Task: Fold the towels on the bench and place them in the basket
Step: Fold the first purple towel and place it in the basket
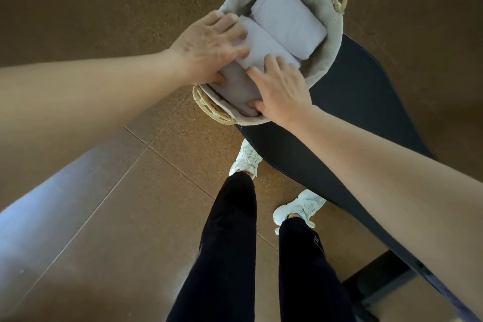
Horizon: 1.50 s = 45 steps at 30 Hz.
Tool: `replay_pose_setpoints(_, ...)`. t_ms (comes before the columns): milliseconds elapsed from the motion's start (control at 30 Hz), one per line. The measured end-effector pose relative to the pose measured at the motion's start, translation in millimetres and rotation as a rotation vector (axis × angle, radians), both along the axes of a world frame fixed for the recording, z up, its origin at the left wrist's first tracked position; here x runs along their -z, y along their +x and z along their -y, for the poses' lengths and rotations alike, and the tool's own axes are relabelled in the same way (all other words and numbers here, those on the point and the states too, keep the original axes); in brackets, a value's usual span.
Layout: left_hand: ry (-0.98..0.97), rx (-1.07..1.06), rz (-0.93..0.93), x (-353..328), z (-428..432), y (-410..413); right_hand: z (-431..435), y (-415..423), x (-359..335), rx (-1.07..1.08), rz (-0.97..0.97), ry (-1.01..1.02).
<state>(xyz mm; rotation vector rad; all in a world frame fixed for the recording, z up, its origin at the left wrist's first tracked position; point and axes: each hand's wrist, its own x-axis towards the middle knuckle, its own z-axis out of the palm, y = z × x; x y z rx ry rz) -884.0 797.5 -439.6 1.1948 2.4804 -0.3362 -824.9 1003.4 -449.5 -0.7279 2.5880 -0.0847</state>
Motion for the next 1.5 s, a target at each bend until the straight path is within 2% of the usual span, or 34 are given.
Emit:
replay_pose_setpoints(67, -0.009, -0.027, 0.013, -2.0, 8.4, -3.4, -9.8, -1.5, -0.7, 0.014, -0.050, -0.015)
replay_pose_setpoints(267, -0.155, 0.011, -0.013, -3.2, 8.0, -14.4, -7.4, -11.4, -3.0, 0.071, 0.057, 0.037)
replay_pose_setpoints(567, -0.129, -0.059, -0.057, 6.2, -9.1, -8.5, 18.9, -18.2, 3.8, 0.026, 0.040, 0.250)
replay_pose_setpoints(700, -0.096, -0.094, -0.023, 0.7, -8.8, -6.6, 10.0, -12.0, 2.1, 0.053, 0.056, 0.203)
replay_pose_setpoints(833, -0.116, -0.210, 0.067, -15.6, -12.8, 4.5, -3.2, 3.9, -13.2, 0.158, 0.096, 0.027)
replay_pose_setpoints(900, -0.054, -0.303, 0.094, -26.5, -18.5, 18.3, -15.2, 17.8, -24.3, 0.236, 0.090, -0.132)
replay_pose_setpoints(1033, 0.323, -0.605, 0.259, -43.1, -38.7, 54.8, -47.7, 67.3, -38.7, 0.503, -0.057, -0.462)
replay_pose_setpoints(1133, 0.506, -0.768, 0.404, -59.6, -76.7, 87.7, -78.0, 114.7, -47.6, 0.725, -0.094, -0.596)
replay_pose_setpoints(1267, 0.530, -0.859, 0.642, -77.0, -146.3, 143.8, -129.8, 180.9, -57.1, 1.025, 0.023, -0.592)
replay_pose_setpoints(1400, 0.494, -0.822, 0.800, -76.3, -219.4, 199.0, -194.6, 250.7, -57.4, 1.339, 0.162, -0.594)
replay_pose_setpoints(1500, 0.434, -0.769, 0.902, -69.2, -280.0, 235.1, -254.1, 300.7, -57.7, 1.581, 0.192, -0.574)
